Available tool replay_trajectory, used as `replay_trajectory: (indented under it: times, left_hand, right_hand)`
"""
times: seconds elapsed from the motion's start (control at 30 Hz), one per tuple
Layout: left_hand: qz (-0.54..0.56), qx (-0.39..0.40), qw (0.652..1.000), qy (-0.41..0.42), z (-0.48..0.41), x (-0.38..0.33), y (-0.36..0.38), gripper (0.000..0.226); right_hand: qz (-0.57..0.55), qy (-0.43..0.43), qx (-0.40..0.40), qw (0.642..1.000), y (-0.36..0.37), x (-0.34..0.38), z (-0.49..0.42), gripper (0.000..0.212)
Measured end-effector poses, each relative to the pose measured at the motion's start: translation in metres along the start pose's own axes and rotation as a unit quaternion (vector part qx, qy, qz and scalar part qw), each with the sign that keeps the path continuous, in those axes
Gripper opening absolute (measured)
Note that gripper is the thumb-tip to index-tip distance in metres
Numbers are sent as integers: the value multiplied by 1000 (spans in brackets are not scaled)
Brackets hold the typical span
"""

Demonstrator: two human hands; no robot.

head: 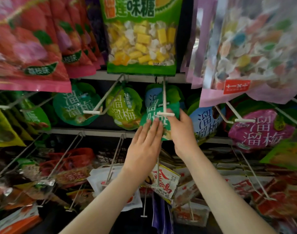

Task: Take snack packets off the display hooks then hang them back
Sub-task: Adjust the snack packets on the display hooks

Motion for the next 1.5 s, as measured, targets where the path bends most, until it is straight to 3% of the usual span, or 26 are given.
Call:
replay_trajectory:
  times: [0.07,0.17,0.3,0.33,0.37,0.4,0.43,0.47,0.53,0.6,0.7,1.0,1.2,1.3,1.37,1.5]
  left_hand:
    - [22,13,1000,9,3,-5,-7,47]
    - [179,5,984,-8,15,-5,-23,49]
    - [358,-40,906,-223,23,45,-38,46]
    - [412,-24,859,-302,27,59,-30,46]
    - [496,5,782,-378,32,69,-18,47]
    - [592,33,682,-429,36,71,-4,46]
    - [661,64,596,-450,37,68,6,46]
    - [700,95,551,-444,37,62,10,44]
    - [728,140,528,-414,37,51,8,36]
    - [734,150,525,-403,39,48,6,31]
    - [736,145,530,-395,41,51,4,24]
    - [663,68,639,-384,29,67,-12,12]
    - [579,65,731,-356,12,80,-30,25]
    - [515,75,785,-334,12,80,-45,26]
    - [500,81,798,-326,13,78,-52,24]
    - [490,98,812,-301,11,76,-57,25]
  right_hand:
    - [-13,2,-2,1000,-6,3,7,16]
    - [-62,11,23,998,-14,3,18,17]
    - [-148,58,67,985,-23,0,33,16]
    - [-168,74,78,980,-24,-3,37,16]
    - [-182,87,87,976,-26,-5,41,16]
    - [-191,97,93,972,-29,-6,44,16]
    - [-197,103,101,970,-31,-7,47,17]
    - [-200,109,109,968,-33,-9,49,17]
    - [-208,118,119,964,-37,-12,53,16]
    - [-215,120,131,960,-39,-13,55,23]
    - [-215,119,164,955,-36,-15,56,50]
    - [-240,121,173,948,-32,-26,61,58]
    - [-93,11,172,981,-30,10,47,47]
    - [-28,-26,156,987,-29,34,43,20]
    - [12,-37,160,986,-25,44,42,11]
    - [62,-38,168,983,-18,56,43,17]
Point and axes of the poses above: each hand's wrist, its own z-axis away from the middle knuckle, its own y-axis out of the palm, x = y × z, the point moved 10 cm from there along -z, towards the middle knuckle, and after that the axes turned 2 degrees about -y, right-handed, at the moved point
